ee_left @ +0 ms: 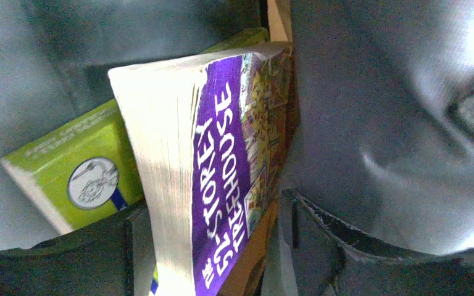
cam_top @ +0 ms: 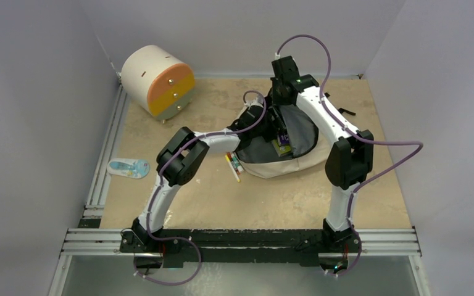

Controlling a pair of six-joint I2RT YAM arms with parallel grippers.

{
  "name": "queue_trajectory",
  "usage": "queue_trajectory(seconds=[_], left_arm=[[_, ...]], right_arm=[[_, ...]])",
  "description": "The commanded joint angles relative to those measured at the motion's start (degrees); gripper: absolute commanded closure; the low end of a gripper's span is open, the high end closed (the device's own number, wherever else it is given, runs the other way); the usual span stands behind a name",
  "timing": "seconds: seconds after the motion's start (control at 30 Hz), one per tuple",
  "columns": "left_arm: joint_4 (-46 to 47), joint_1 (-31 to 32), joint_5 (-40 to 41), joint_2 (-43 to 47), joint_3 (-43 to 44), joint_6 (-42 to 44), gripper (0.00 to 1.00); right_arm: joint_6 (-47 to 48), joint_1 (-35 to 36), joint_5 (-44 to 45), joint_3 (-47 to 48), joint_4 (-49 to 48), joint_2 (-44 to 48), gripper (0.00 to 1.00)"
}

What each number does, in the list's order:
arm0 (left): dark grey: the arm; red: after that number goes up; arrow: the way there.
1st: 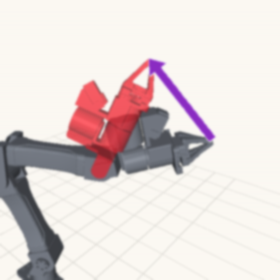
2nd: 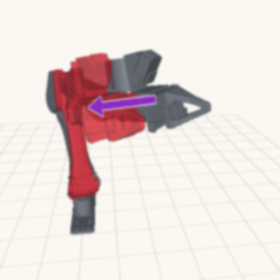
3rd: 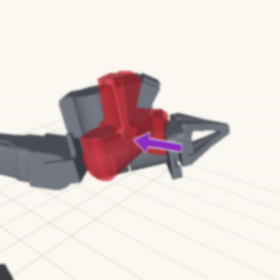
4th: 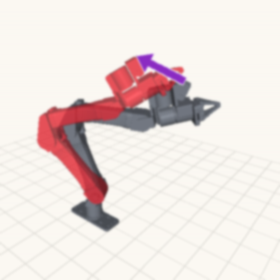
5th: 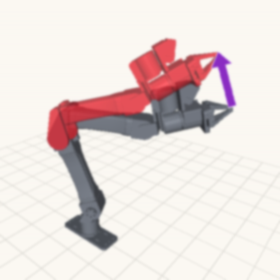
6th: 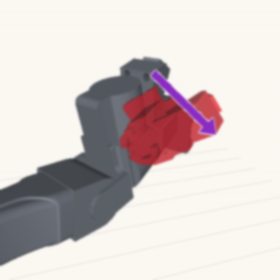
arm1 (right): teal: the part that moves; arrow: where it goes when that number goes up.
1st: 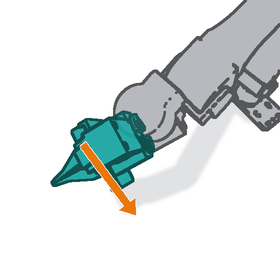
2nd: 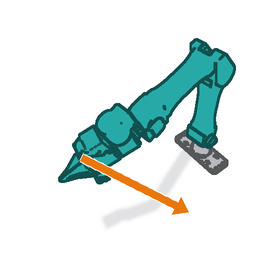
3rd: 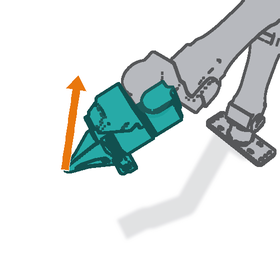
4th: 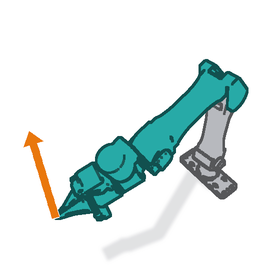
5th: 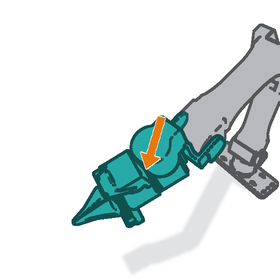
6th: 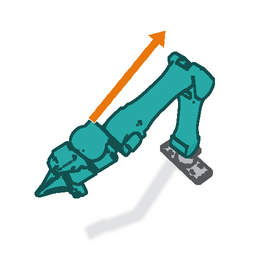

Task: Pack the student bag
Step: Place the book in the student bag.

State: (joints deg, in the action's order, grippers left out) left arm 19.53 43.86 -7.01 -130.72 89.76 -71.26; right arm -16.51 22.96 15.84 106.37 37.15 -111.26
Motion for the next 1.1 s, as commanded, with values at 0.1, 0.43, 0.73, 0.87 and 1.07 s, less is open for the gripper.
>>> queue_trajectory(seconds=[0.1,0.43,0.73,0.87,1.07], left_arm=[[-3.98,-1.00,0.43,9.09,-5.51,2.61,0.31],[-8.61,-1.60,-1.47,19.89,-16.37,2.81,0.29],[-14.26,-1.65,3.71,40.54,-27.00,8.62,0.32],[-15.34,-3.94,4.58,49.06,-32.25,12.49,0.32],[-26.63,-7.68,6.15,53.14,-32.73,20.19,0.32]], right_arm=[[-0.38,-0.54,-0.06,-0.63,-2.88,4.32,1.00],[0.24,-0.80,0.40,-2.58,-3.37,4.83,1.00],[0.74,-0.90,-4.08,-8.40,-7.08,8.19,0.76],[0.70,-0.90,-8.27,-11.58,-8.80,11.84,0.58],[-1.13,-1.21,-2.93,-17.24,-11.23,17.20,0.49]])
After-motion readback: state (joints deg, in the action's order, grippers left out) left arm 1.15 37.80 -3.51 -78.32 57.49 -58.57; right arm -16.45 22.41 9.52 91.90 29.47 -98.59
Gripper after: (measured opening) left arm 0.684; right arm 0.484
